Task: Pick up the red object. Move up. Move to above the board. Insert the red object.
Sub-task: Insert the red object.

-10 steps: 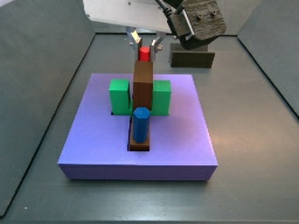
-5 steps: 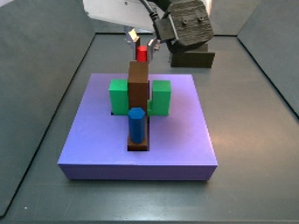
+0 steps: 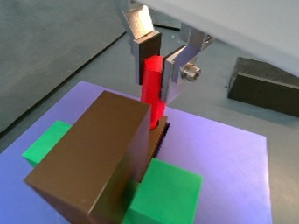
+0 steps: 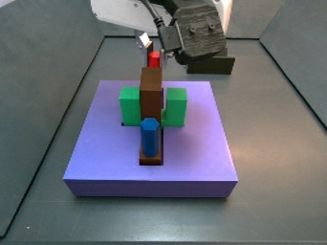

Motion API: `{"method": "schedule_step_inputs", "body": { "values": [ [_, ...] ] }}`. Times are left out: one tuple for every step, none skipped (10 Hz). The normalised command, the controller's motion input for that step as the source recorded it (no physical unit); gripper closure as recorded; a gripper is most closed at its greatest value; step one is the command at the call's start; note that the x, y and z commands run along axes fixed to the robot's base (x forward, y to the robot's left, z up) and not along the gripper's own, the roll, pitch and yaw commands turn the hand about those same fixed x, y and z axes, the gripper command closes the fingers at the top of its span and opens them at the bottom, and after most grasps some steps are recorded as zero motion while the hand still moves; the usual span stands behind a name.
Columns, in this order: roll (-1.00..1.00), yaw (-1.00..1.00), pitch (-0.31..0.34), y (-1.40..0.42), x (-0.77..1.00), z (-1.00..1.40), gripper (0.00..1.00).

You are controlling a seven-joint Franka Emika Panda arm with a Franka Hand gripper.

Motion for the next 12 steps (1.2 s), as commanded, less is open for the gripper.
{"method": "schedule_step_inputs", "body": {
  "values": [
    [0.17,-0.25,0.000,-0.03,0.00,-0.21,1.00],
    [0.16,-0.27,0.000,0.00,0.00,-0.29,1.00],
    [0.18,-0.26,0.000,0.00,0.00,-0.33,1.00],
    [0.19,-0.24,0.000,0.00,0.00,-0.31,1.00],
    [0.20,-0.24,0.000,0.00,0.00,-0.31,1.00],
    [0.17,-0.27,0.000,0.00,0.00,-0.32,1.00],
    [0.10,-0.34,0.000,0.00,0.03,-0.30,1.00],
    [0.04,-0.35,0.000,0.00,0.04,-0.30,1.00],
    [0.00,-0.34,0.000,0.00,0.02,-0.34,1.00],
    [0.00,-0.35,0.000,0.01,0.00,-0.37,1.00],
    [0.06,-0.39,0.050,0.05,0.00,-0.30,1.00],
    [0.05,-0.43,0.061,0.16,0.00,-0.17,1.00]
  ]
}}
